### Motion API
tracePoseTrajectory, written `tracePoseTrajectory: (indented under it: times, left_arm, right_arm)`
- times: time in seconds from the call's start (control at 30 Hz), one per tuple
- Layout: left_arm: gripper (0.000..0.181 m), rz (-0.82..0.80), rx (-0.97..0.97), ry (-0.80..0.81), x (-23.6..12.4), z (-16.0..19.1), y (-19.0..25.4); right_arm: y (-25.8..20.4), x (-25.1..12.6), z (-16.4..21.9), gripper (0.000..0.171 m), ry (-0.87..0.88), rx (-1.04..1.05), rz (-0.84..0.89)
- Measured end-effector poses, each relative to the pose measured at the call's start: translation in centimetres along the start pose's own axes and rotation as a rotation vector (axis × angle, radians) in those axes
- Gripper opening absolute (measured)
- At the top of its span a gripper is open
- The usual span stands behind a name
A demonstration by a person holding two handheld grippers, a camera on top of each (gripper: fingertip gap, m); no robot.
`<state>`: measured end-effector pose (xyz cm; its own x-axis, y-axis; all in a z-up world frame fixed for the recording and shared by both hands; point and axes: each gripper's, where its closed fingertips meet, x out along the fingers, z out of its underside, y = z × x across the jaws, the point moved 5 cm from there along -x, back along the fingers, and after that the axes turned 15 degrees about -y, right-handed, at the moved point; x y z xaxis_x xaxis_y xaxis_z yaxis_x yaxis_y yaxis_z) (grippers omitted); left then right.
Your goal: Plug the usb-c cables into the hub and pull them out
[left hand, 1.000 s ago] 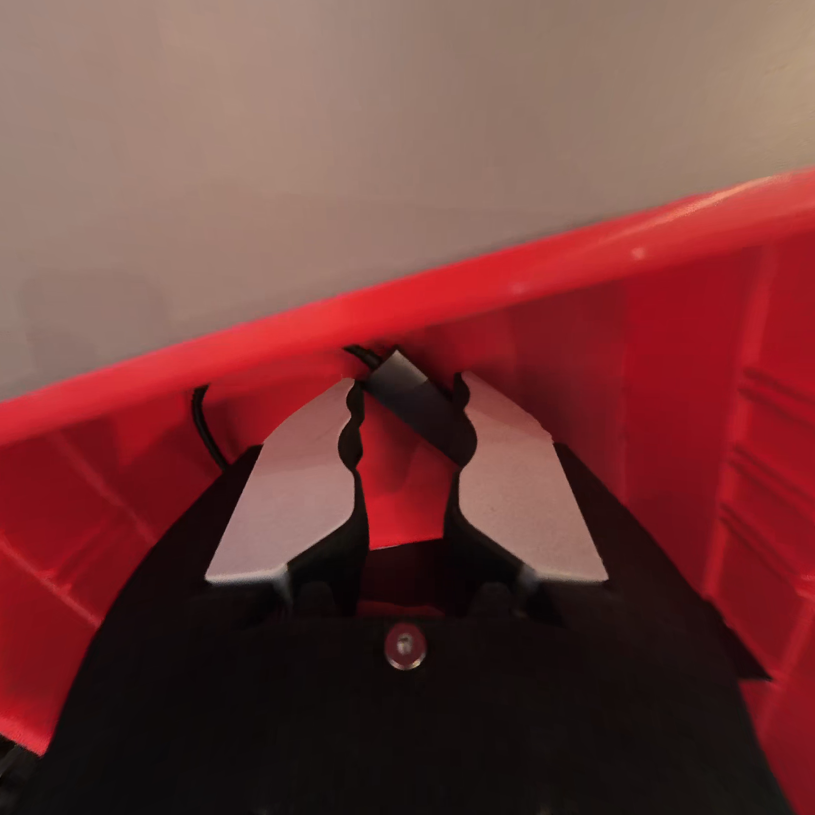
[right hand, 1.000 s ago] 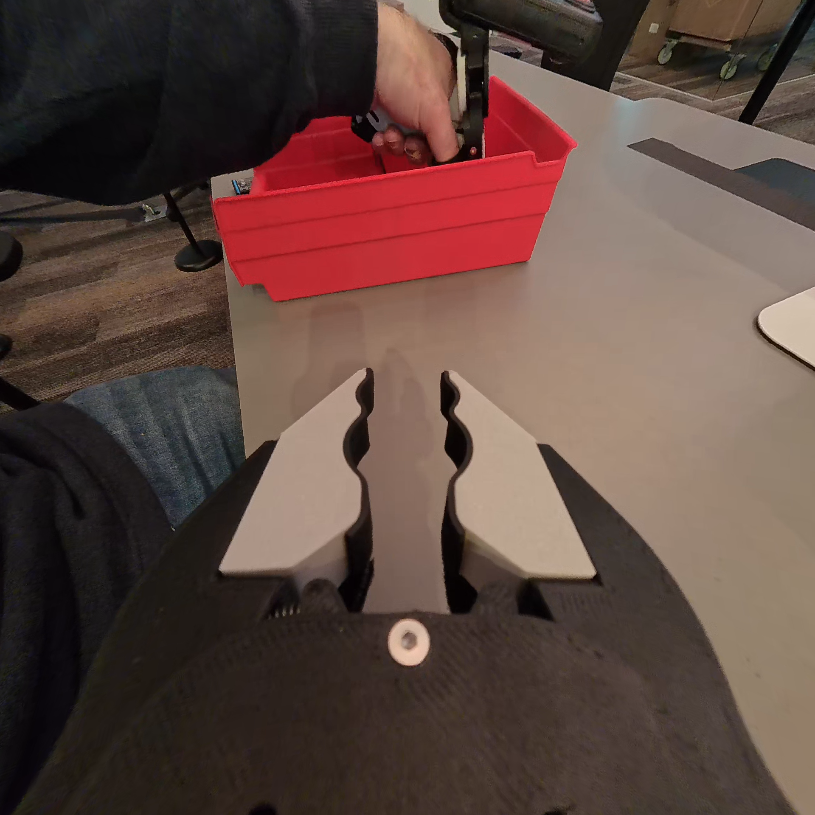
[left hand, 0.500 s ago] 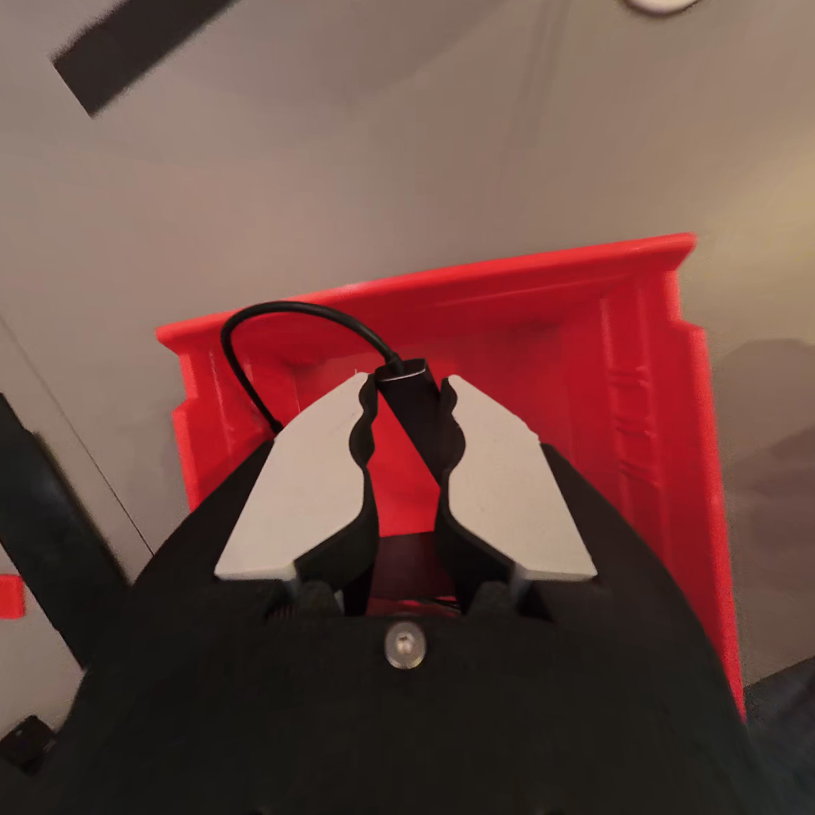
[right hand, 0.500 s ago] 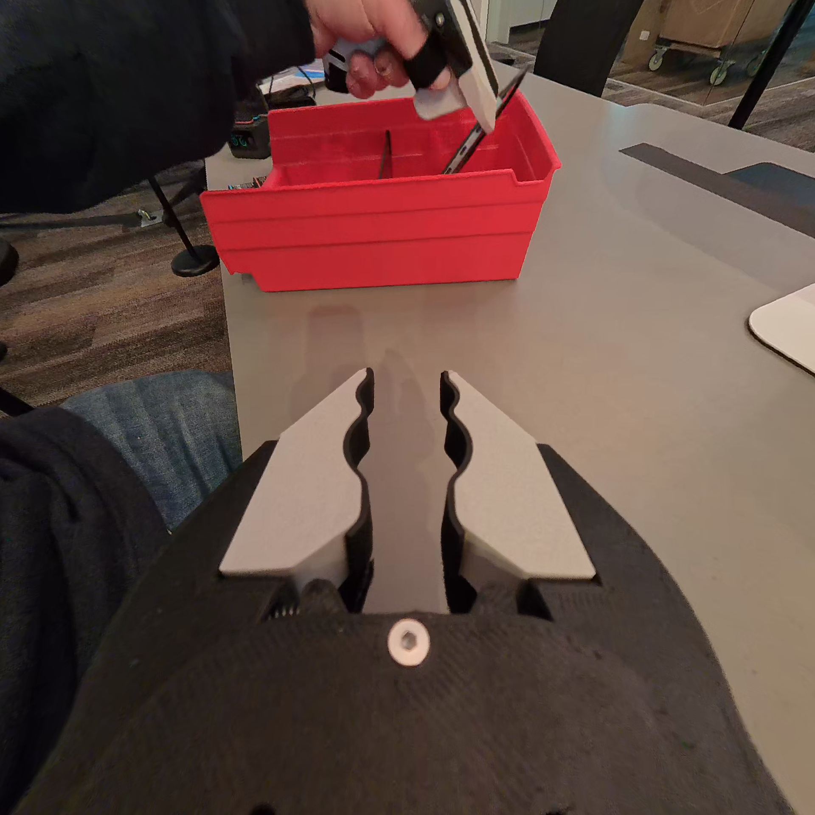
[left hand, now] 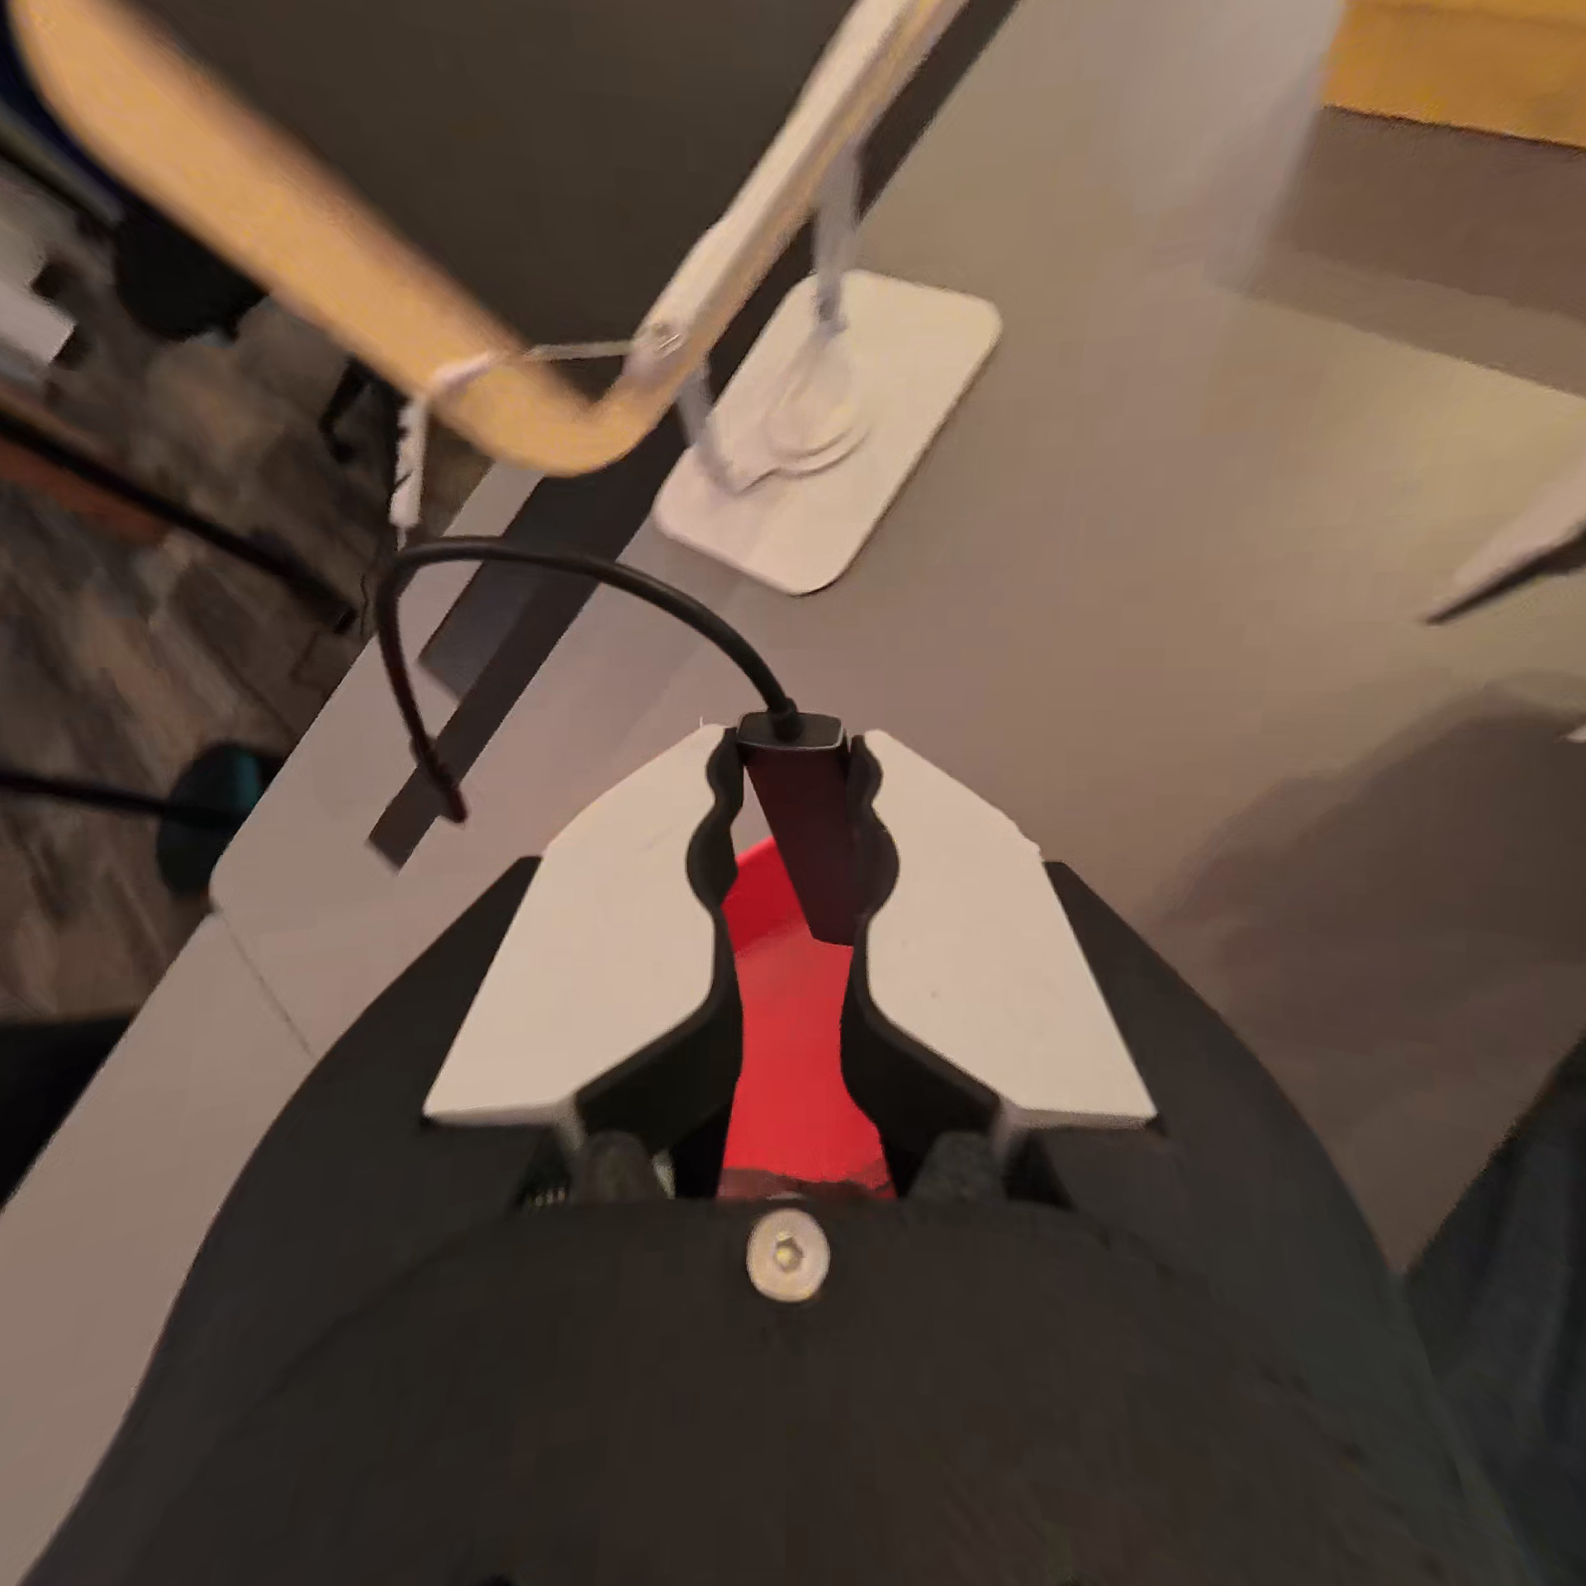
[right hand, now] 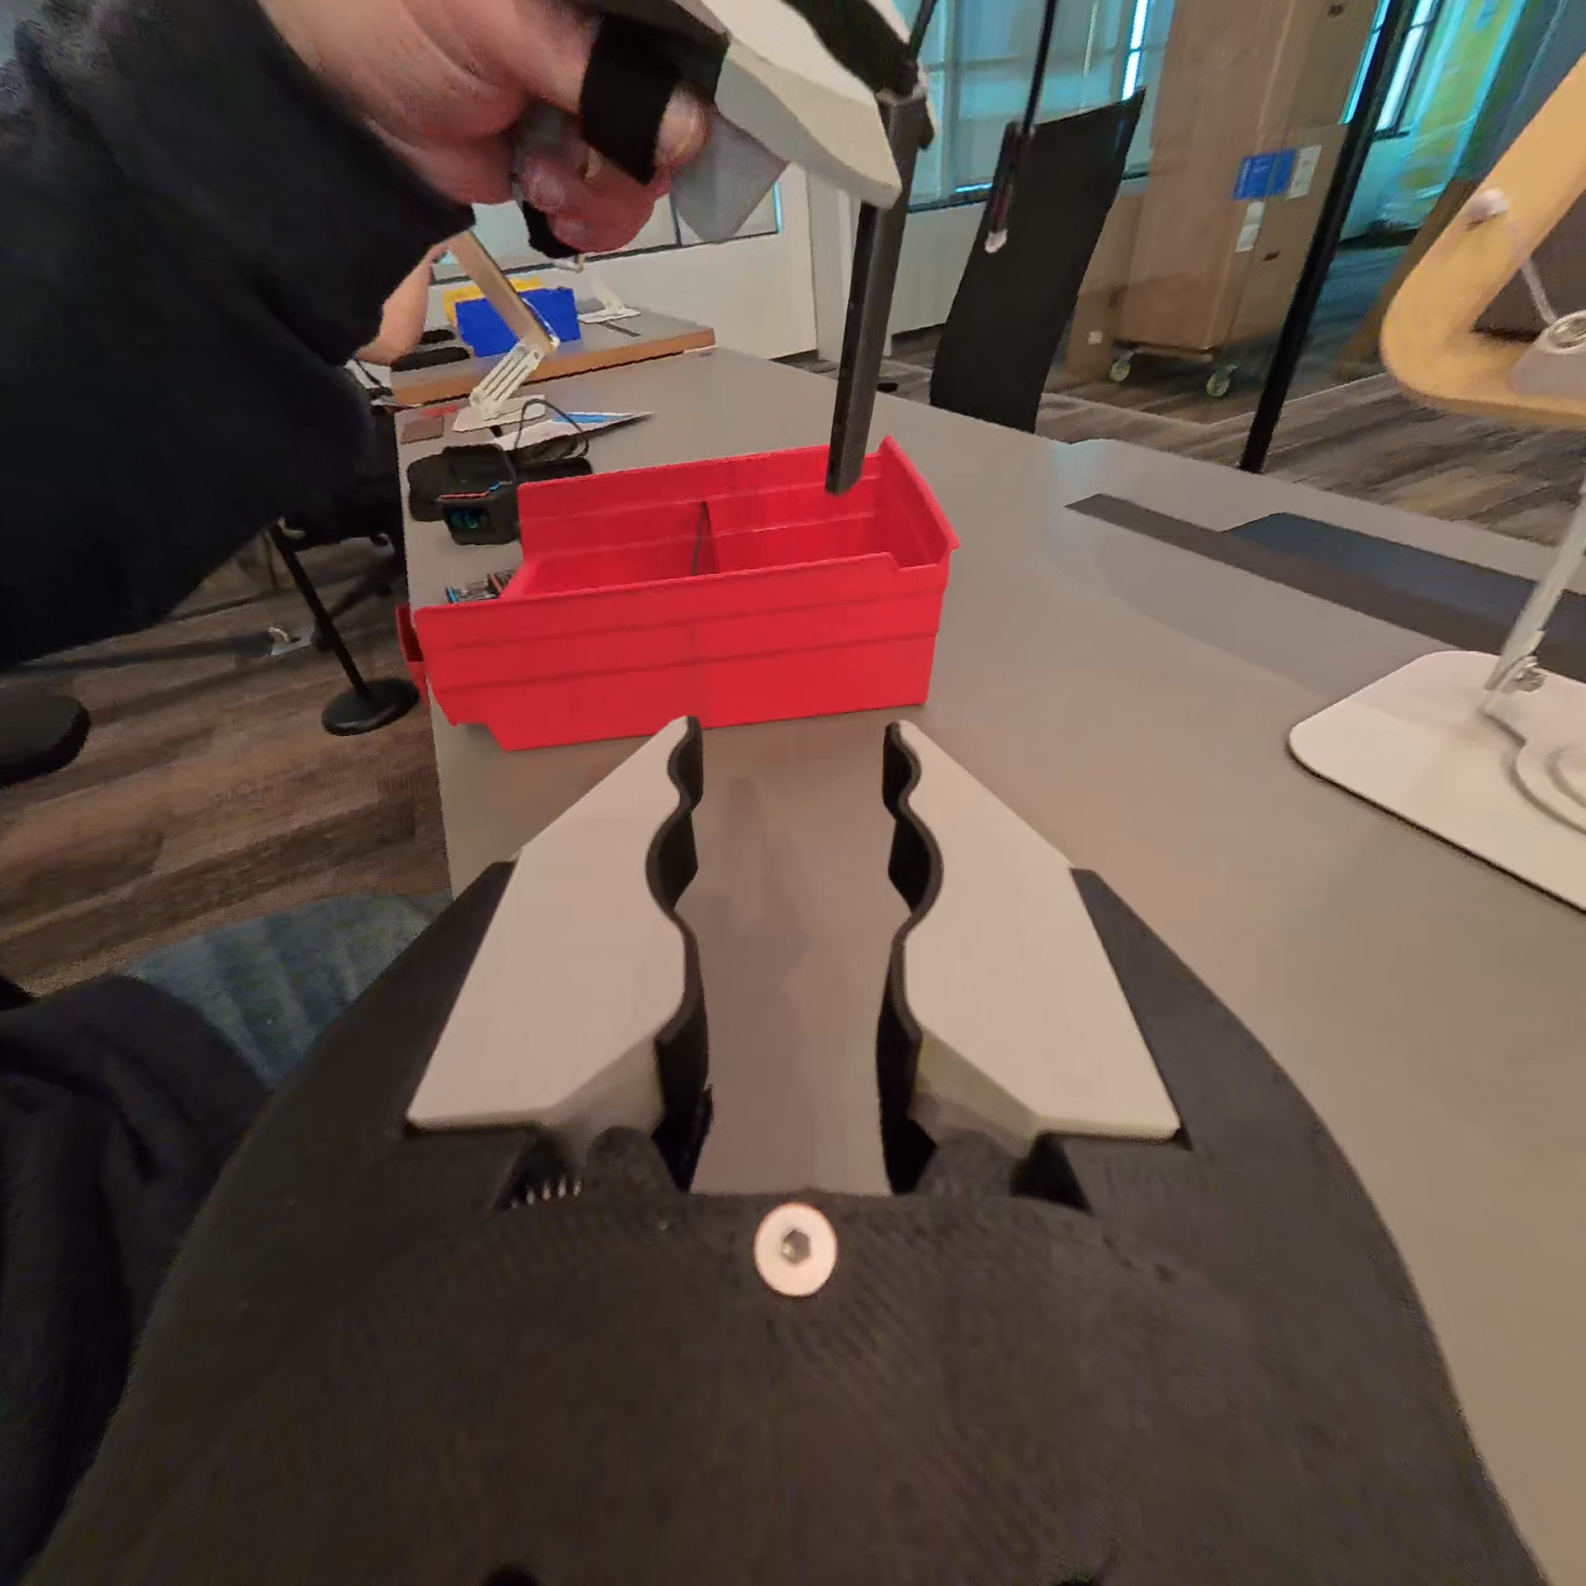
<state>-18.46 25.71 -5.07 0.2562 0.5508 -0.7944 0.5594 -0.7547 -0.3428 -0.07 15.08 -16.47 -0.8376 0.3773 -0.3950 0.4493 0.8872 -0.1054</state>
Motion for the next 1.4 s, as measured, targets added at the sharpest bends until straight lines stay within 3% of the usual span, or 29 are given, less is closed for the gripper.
tracePoseTrajectory:
  times: [0.17, 0.2, 0.33, 0.37, 0.4, 0.47, 0.57, 0.77, 0.9, 1.0, 1.1, 1.17, 1.2, 1.3, 1.4]
  left_arm:
    - [0.023, 0.049, 0.302, -0.094, 3.9, -4.6, 8.0]
    - [0.023, 0.039, 0.364, -0.134, 5.4, -4.9, 9.2]
    - [0.023, 0.086, 0.607, -0.226, 11.9, -4.1, 13.6]
    - [0.023, 0.089, 0.633, -0.261, 13.5, -3.5, 14.5]
    - [0.023, 0.096, 0.677, -0.272, 14.7, -3.1, 15.5]
    - [0.022, 0.172, 0.680, -0.245, 16.0, -2.7, 17.0]
    - [0.023, 0.162, 0.701, -0.238, 16.6, -2.3, 17.0]
    - [0.028, 0.297, 0.632, -0.227, 17.0, -0.5, 16.9]
    - [0.049, 0.253, 0.603, -0.219, 16.4, 0.5, 16.2]
    - [0.049, 0.175, 0.603, -0.207, 14.5, 1.3, 15.4]
    - [0.056, 0.067, 0.554, -0.199, 11.1, 2.7, 13.6]
    - [0.071, -0.046, 0.493, -0.202, 7.8, 4.3, 10.9]
    - [0.077, -0.099, 0.456, -0.210, 6.0, 5.5, 9.3]
    - [0.072, -0.111, 0.281, -0.308, 1.8, 11.1, 5.0]
    - [0.073, 0.006, 0.071, -0.437, 0.1, 17.6, 2.9]
  right_arm:
    - [-0.6, -1.9, -0.9, 0.035, 0.083, -0.145, 0.025]
    - [-1.2, -3.0, -1.6, 0.025, 0.162, -0.200, 0.016]
    - [-0.8, -5.3, -2.4, 0.025, 0.251, -0.230, 0.067]
    - [-0.2, -5.5, -2.1, 0.019, 0.250, -0.213, 0.078]
    - [0.1, -5.5, -1.6, 0.000, 0.232, -0.209, 0.073]
    - [0.5, -5.3, -0.8, 0.000, 0.205, -0.210, 0.066]
    - [0.7, -5.0, -0.1, 0.000, 0.169, -0.222, 0.023]
    - [2.1, -3.6, 2.0, 0.025, 0.061, -0.181, 0.004]
    - [2.2, -1.8, 3.7, 0.033, -0.083, -0.240, 0.051]
    - [2.1, -0.4, 4.6, 0.037, -0.172, -0.302, 0.086]
    - [2.2, 0.6, 5.3, 0.040, -0.231, -0.334, 0.109]
    - [2.4, 1.1, 5.7, 0.041, -0.270, -0.356, 0.137]
    - [2.6, 1.4, 5.9, 0.042, -0.285, -0.363, 0.147]
    - [3.2, 2.1, 6.1, 0.044, -0.304, -0.347, 0.163]
    - [4.0, 3.3, 6.7, 0.051, -0.356, -0.340, 0.185]
